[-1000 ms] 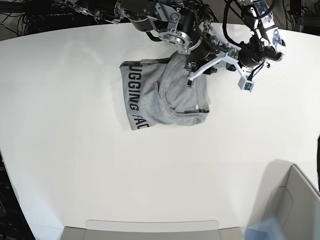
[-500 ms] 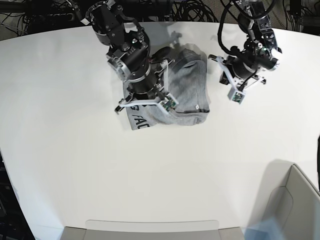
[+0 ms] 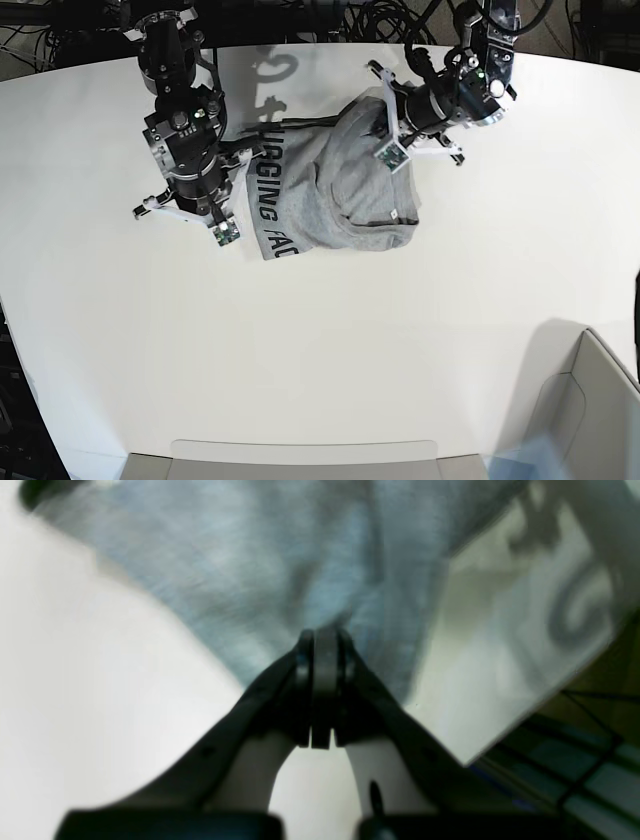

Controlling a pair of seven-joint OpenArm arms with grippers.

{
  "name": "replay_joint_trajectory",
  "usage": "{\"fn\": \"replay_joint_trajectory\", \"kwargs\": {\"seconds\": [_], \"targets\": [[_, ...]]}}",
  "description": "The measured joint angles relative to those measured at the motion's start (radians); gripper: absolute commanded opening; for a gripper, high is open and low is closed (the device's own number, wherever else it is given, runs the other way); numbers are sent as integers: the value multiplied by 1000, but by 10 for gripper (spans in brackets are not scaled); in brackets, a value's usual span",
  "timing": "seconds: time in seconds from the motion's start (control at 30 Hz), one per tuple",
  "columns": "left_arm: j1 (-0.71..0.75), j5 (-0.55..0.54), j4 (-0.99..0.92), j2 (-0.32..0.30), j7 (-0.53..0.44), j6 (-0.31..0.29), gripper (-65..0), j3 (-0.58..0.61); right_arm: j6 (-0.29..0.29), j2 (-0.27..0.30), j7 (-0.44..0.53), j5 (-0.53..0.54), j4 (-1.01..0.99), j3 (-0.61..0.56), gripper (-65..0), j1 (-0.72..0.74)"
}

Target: Fold the T-shirt properly

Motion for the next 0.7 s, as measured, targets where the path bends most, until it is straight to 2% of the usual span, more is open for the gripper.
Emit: {"fn": "replay_joint_trajectory", "kwargs": {"seconds": [0.1,0.2,0.47,0.7], "targets": [[5,-2,-1,-32,-15,-1,-650,93,6,0,0,0,-5,36,-650,-2],[2,-7,-19,-44,-19,-1,-650,140,78,-3,4,4,-14,62,-650,-10],[-123,-7,-175,-46,-23,0,-650,140,214,-10,4,0,-14,193,-650,-64],[-253,-63,-363,-84,-53,-16,-650,140,276,-14,5,-2,-13,291,-650,-122]]}}
